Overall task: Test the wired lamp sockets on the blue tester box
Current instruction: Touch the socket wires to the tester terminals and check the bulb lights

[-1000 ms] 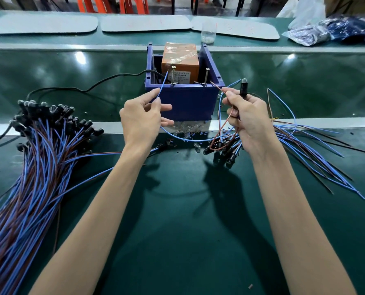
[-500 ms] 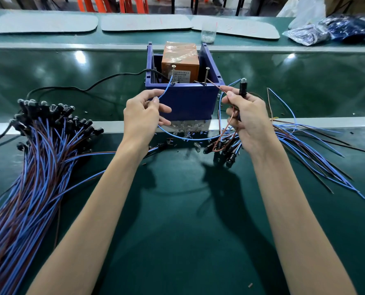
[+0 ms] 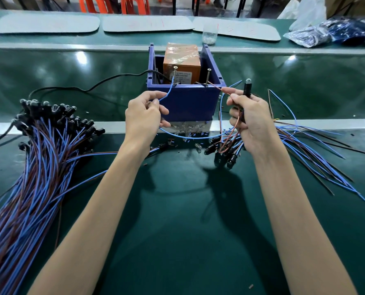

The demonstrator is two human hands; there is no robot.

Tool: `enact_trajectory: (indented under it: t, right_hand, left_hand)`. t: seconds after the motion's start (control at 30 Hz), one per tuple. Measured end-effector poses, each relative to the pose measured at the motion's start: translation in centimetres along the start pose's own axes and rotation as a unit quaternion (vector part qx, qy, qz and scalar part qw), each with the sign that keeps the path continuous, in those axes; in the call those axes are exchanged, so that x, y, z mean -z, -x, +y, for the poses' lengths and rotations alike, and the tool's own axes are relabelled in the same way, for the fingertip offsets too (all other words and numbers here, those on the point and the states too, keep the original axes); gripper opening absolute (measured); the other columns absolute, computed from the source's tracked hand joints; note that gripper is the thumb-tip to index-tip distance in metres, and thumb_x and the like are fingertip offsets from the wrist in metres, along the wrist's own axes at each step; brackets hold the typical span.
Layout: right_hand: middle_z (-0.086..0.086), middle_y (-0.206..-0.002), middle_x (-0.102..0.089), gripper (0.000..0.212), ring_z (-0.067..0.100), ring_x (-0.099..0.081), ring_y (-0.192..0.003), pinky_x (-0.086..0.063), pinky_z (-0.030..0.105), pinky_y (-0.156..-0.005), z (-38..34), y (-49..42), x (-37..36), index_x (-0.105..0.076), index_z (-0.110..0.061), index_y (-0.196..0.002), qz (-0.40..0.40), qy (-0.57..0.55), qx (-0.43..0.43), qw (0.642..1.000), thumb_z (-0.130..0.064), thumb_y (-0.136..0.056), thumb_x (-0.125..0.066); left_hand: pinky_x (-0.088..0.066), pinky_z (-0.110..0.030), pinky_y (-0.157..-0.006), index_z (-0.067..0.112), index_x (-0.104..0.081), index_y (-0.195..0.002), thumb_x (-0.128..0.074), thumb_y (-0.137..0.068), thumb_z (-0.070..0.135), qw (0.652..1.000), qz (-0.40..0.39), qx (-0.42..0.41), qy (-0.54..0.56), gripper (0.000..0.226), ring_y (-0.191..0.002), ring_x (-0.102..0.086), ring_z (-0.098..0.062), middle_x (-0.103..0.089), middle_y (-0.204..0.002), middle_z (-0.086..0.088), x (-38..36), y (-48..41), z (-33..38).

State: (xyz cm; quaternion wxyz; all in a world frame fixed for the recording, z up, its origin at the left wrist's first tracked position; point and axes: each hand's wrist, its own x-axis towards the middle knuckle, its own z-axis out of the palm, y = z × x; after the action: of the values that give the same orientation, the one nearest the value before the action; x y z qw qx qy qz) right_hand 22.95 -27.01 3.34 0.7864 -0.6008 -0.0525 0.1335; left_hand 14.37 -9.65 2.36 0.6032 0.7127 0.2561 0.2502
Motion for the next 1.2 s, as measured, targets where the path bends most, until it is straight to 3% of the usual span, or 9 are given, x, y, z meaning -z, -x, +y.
enact_trajectory:
  t: [0.63,0.87,1.0,1.2]
  right_hand:
    - [-0.005,-0.068,-0.052,0.023,0.006,-0.027,-0.053,-0.015,0.016,-0.040,-0.06,0.18,0.07,-0.068,-0.007,-0.100,-0.007,0.011,0.001,1.000,-0.001,-0.094,-0.046]
    - [-0.004,-0.062,-0.056,0.023,0.005,-0.030,-0.050,-0.018,0.014,-0.037,-0.04,0.13,-0.19,-0.058,-0.011,-0.078,0.010,-0.008,0.000,1.000,0.002,-0.093,-0.047]
    - [-0.005,-0.065,-0.053,0.025,0.005,-0.026,-0.050,-0.017,0.014,-0.037,0.07,0.05,-0.09,-0.069,-0.010,-0.093,-0.017,0.010,0.003,1.000,0.000,-0.094,-0.046]
    - [-0.006,-0.064,-0.053,0.026,0.005,-0.026,-0.050,-0.019,0.013,-0.037,0.17,0.10,-0.14,-0.070,-0.011,-0.094,-0.019,0.019,0.004,1.000,-0.001,-0.094,-0.046]
  left_hand:
    - [-0.037,-0.011,-0.043,0.024,-0.066,-0.090,-0.039,-0.099,0.006,1.000,-0.006,0.000,0.000,0.034,-0.037,-0.049,-0.005,-0.055,-0.064,0.005,0.01,0.12,0.11]
    - [-0.037,-0.010,-0.043,0.024,-0.066,-0.092,-0.040,-0.099,0.007,1.000,-0.021,-0.005,-0.007,0.032,-0.038,-0.048,-0.005,-0.054,-0.064,0.004,0.02,0.23,0.10]
    - [-0.037,-0.010,-0.042,0.024,-0.066,-0.089,-0.039,-0.097,0.004,1.000,-0.031,-0.004,0.000,0.034,-0.038,-0.048,-0.004,-0.054,-0.063,0.004,0.07,0.23,0.18]
    - [-0.037,-0.012,-0.042,0.026,-0.067,-0.085,-0.040,-0.097,0.004,0.999,-0.041,-0.005,0.004,0.036,-0.039,-0.049,-0.005,-0.054,-0.057,0.009,0.05,0.28,0.04]
